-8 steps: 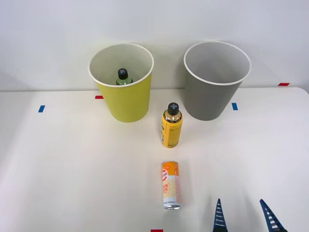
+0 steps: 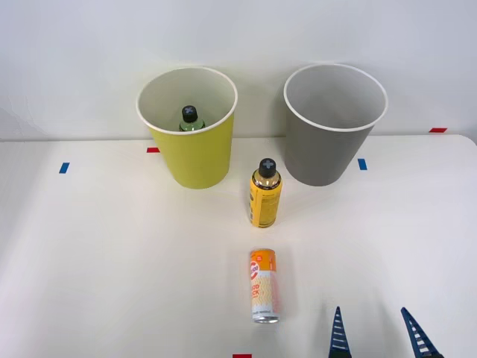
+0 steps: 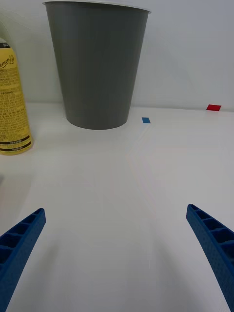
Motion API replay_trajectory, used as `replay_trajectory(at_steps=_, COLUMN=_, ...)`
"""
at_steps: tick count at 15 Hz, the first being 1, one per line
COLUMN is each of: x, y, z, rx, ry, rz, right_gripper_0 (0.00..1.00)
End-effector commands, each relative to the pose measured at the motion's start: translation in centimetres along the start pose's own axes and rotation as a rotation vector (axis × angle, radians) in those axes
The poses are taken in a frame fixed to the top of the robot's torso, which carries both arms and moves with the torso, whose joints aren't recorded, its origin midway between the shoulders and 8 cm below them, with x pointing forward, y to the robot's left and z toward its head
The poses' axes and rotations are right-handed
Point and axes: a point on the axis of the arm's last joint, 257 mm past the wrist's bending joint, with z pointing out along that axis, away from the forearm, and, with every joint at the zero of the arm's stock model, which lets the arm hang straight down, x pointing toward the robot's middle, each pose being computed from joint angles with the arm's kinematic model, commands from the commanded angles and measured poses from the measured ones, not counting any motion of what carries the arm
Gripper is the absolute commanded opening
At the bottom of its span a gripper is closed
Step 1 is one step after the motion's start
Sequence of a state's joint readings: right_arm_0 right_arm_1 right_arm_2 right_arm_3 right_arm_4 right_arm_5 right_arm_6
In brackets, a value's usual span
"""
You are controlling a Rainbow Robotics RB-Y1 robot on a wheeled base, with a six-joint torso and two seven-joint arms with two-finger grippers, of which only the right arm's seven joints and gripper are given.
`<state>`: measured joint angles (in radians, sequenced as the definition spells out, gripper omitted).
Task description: Put cans in the gray bin, plastic bottles in the light green bin
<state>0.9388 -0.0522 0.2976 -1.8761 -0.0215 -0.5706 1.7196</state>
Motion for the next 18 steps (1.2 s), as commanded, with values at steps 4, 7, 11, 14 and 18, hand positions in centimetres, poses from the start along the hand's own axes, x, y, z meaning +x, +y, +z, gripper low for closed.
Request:
replay_trajectory(at_steps=4, x=0.00, y=0.00, z=0.00, rx=0.000, ry=0.000, rz=0.000, right_gripper_0=1.00)
replay_trajectory(at_steps=7, x=0.00, y=0.00, z=0.00, rx=0.000, ry=0.000, rz=0.000, right_gripper_0=1.00)
replay_trajectory(at_steps=11, x=0.00, y=0.00, z=0.00, rx=0.000, ry=0.000, rz=0.000, right_gripper_0=1.00)
replay_trajectory(at_steps=14, x=0.00, y=0.00, z=0.00, rx=0.000, ry=0.000, rz=0.000, right_gripper_0=1.00)
replay_trajectory(at_steps=18, x=0.00, y=0.00, z=0.00, rx=0.000, ry=0.000, rz=0.000, right_gripper_0=1.00)
